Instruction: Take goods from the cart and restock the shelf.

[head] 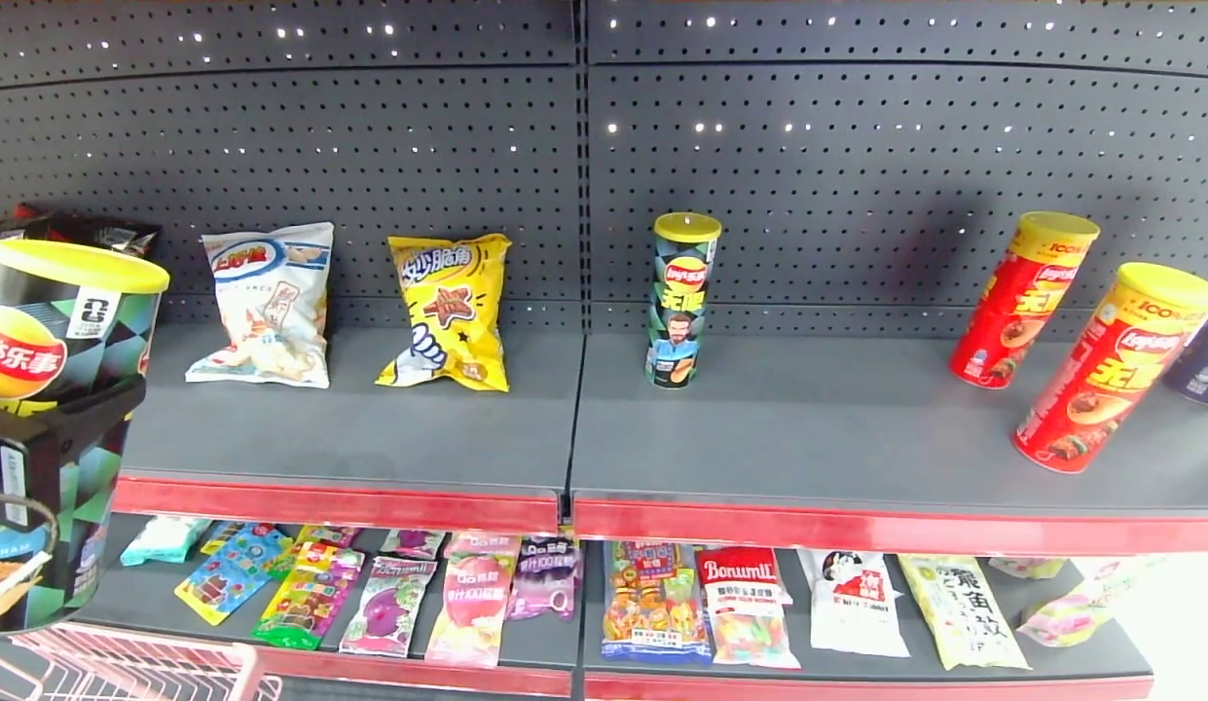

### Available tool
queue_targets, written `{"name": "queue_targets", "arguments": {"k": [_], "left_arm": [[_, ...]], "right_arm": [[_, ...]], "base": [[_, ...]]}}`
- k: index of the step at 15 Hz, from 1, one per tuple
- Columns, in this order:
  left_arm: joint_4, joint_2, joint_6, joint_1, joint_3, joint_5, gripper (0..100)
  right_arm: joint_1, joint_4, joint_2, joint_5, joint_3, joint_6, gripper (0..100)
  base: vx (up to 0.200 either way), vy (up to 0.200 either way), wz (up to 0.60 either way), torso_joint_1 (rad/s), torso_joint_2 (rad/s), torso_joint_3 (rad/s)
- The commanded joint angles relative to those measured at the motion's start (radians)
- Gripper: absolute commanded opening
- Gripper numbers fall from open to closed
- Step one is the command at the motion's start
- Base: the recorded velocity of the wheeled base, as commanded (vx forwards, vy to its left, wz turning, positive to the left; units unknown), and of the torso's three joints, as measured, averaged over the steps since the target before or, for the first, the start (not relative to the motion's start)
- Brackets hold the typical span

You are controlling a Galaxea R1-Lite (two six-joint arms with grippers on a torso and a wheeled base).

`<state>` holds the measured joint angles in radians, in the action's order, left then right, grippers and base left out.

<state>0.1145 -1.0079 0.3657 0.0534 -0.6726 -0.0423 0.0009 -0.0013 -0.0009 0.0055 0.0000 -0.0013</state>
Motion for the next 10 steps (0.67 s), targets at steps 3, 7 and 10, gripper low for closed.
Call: {"name": "queue_targets", "arguments": {"k": [3, 7, 10], "left_arm": [[0.001, 0.002, 0.004, 0.0, 0.008, -0.001, 0], [0.001, 0.014, 0.019, 0.0, 0.01, -0.004, 0], [0.001, 0.018, 0.018, 0.0, 0.008, -0.002, 0]], "right_arm": [[0.001, 0.0, 0.001, 0.001, 0.0, 0.0, 100], [0.001, 0.0, 0.001, 0.001, 0.0, -0.002, 100], [0.001, 0.0, 0.001, 0.001, 0.0, -0.002, 100]], "base": [[0.2, 0.0, 0.0, -0.007, 0.0, 0.005], [0.0, 0.0, 0.0, 0.0, 0.0, 0.0], [0.0, 0.0, 0.0, 0.0, 0.0, 0.0]]}}
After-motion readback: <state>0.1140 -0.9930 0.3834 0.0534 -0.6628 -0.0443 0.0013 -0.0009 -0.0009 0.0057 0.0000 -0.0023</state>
